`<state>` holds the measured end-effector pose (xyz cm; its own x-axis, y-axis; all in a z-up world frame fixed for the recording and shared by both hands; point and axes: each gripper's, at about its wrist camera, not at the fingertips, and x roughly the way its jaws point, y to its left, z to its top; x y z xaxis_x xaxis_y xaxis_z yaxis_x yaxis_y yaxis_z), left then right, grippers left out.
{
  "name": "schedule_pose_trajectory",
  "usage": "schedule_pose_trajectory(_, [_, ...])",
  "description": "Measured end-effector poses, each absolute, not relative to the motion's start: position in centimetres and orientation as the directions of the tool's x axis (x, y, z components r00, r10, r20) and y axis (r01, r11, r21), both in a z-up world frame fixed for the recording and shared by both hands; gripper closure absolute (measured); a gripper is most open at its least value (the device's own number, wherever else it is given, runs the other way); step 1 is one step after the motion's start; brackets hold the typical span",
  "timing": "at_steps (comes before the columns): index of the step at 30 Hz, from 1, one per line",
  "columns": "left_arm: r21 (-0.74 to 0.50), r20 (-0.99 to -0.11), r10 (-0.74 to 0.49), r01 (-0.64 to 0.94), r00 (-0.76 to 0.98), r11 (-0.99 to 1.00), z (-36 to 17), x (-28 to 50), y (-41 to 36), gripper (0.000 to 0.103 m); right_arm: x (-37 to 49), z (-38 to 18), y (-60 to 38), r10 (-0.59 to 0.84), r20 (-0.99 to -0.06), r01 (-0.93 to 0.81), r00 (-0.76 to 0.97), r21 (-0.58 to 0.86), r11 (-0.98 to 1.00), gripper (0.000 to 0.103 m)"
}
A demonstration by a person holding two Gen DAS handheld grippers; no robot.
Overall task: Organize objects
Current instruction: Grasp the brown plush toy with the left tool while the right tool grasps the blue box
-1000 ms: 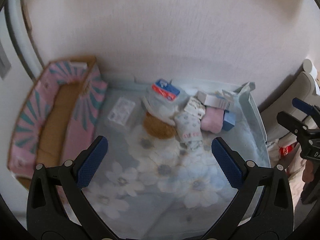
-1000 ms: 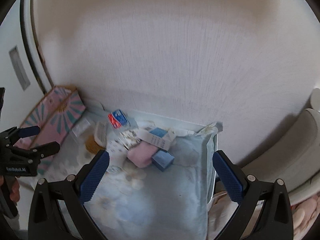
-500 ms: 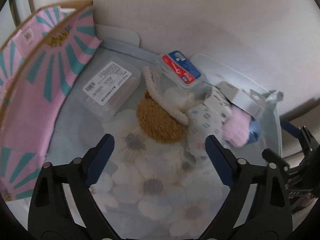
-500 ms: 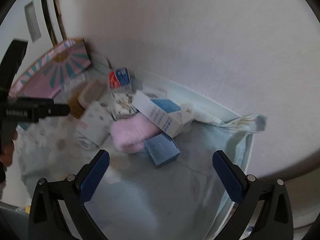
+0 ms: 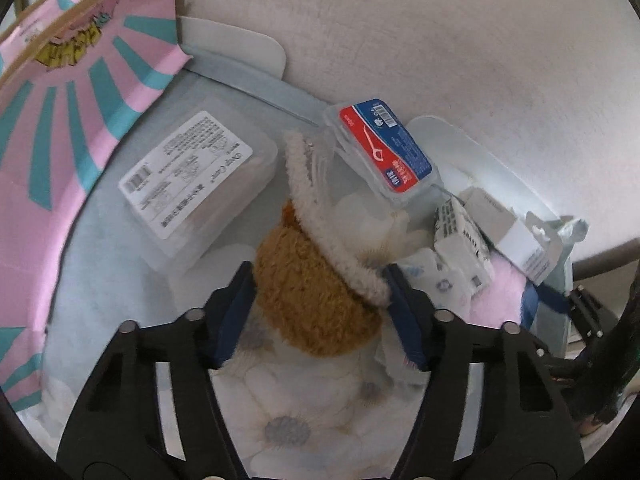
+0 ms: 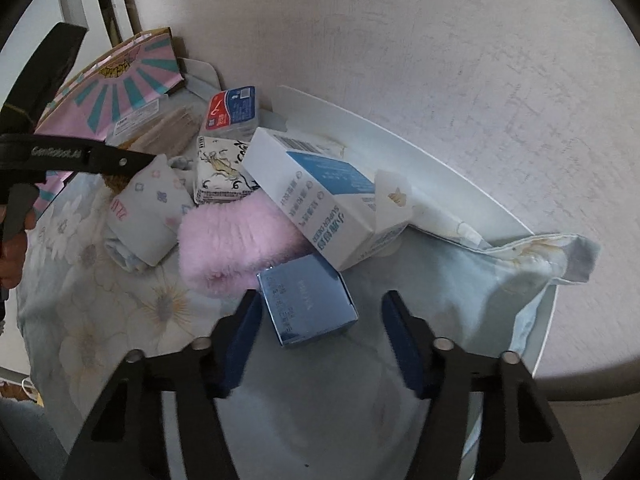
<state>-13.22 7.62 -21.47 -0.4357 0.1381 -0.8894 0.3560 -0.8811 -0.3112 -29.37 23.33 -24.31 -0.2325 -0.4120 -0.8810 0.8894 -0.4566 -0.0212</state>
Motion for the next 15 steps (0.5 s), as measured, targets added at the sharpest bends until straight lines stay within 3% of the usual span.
schedule_pose_trajectory(3, [-0.309, -0.892, 0.134, 0.365, -0.433, -0.878, -21.6, -13.7, 7.7, 0.05, -29.3, -24.4, 23.2, -0.428, -0.884, 0.903, -0.189, 0.015, -0.429, 0.063])
schedule_pose_trajectory(15, [-0.325, -0.886, 0.14, 0.376, -0.443, -0.868, -20.9, -14.1, 8.3, 0.058, -28.8, -23.3, 25.1, -0.441, -0.879, 0.897, -0.182, 0.034, -0.44, 0.063])
